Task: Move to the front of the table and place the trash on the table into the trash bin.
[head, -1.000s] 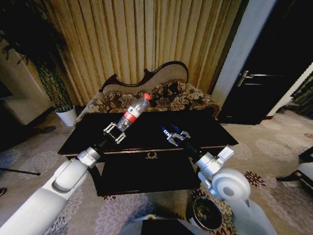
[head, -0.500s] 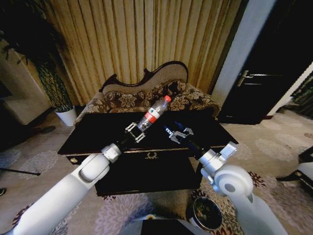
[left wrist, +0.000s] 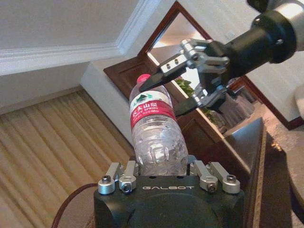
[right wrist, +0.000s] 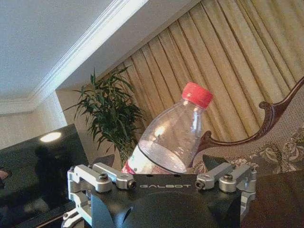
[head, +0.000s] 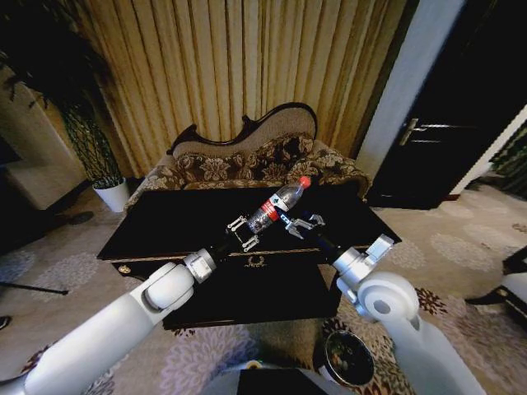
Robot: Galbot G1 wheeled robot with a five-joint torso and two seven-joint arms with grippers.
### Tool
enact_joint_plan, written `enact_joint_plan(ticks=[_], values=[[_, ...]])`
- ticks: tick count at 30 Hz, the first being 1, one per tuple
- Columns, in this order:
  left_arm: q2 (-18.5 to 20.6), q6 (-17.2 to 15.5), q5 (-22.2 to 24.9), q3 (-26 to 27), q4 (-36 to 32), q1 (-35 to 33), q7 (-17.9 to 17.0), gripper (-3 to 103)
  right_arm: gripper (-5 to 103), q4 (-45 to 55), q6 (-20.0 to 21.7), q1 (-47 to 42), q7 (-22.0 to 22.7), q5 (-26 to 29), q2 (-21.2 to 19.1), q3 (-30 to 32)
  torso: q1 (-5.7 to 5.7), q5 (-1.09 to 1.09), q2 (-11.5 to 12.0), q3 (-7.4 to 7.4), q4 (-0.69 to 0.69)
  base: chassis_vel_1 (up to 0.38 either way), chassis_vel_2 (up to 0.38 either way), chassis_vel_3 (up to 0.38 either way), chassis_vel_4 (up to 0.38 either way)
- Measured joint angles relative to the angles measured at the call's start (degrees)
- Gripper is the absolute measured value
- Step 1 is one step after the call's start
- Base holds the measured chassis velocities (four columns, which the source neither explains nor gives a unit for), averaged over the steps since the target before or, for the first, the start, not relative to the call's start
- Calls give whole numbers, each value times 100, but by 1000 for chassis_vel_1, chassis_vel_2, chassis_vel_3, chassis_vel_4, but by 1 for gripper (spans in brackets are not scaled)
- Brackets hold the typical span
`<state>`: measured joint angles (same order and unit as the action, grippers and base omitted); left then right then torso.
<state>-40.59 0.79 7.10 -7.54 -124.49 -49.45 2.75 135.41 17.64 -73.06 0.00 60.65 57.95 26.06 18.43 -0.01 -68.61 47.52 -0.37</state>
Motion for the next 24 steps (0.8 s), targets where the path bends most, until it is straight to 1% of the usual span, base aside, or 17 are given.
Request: enact_joint_plan(ticks=[4, 11, 12, 13, 14, 16, 18, 19, 21, 22, 23, 24], values=[[73, 27, -21, -125, -66, 11, 0, 42, 100, 43, 10, -11, 0, -59, -21, -17, 0, 0, 0, 0, 0, 0, 0, 0, 0], [131, 128, -121, -275, -114, -29, -5, 41, 100, 44, 21, -20, 0, -133, -196, -6, 0, 0, 0, 0, 0, 0, 0, 0, 0], [141, 140, -136, -300, -128, -29, -16, 41, 96, 60, 23, -32, 4, -139, -214, 10, 0, 0, 0, -1, 0, 0, 0, 0, 0], [143, 141, -140, -312, -135, -23, -29, 41, 96, 77, 24, -41, 6, -144, -217, 22, 0, 0, 0, 0, 0, 0, 0, 0, 0], [144, 142, -141, -319, -144, -10, -30, 41, 85, 101, 24, -65, 9, -148, -214, 42, -1, 0, 0, -1, 0, 0, 0, 0, 0], [144, 143, -141, -320, -147, -4, -30, 41, 85, 114, 23, -77, 10, -150, -210, 52, 0, 0, 0, -1, 0, 0, 0, 0, 0], [156, 145, -146, -307, -153, -1, -25, 41, 74, 156, 25, -123, 7, -163, -200, 83, 0, 0, 0, -1, -1, 0, 0, 0, 0], [156, 145, -146, -307, -153, -1, -25, 41, 74, 156, 25, -123, 7, -163, -200, 83, 0, 0, 0, -1, -1, 0, 0, 0, 0], [173, 144, -150, -244, -187, -73, -43, 41, 64, 176, 20, -143, -6, -192, -197, 102, 0, 0, 0, -1, -1, 0, 0, 0, 0], [173, 144, -150, -244, -187, -73, -43, 41, 64, 176, 20, -143, -6, -192, -197, 102, 0, 0, 0, -1, -1, 0, 0, 0, 0], [190, 115, -148, -218, -214, -112, -67, 40, 61, 179, 15, -144, -11, -199, -197, 108, -1, 0, 0, -1, 0, 0, 0, 0, 0], [226, 71, -147, -170, -245, -170, -78, 45, 57, 179, 3, -144, -13, -215, -193, 115, -1, 0, 0, 0, 0, 0, 0, 0, 0]])
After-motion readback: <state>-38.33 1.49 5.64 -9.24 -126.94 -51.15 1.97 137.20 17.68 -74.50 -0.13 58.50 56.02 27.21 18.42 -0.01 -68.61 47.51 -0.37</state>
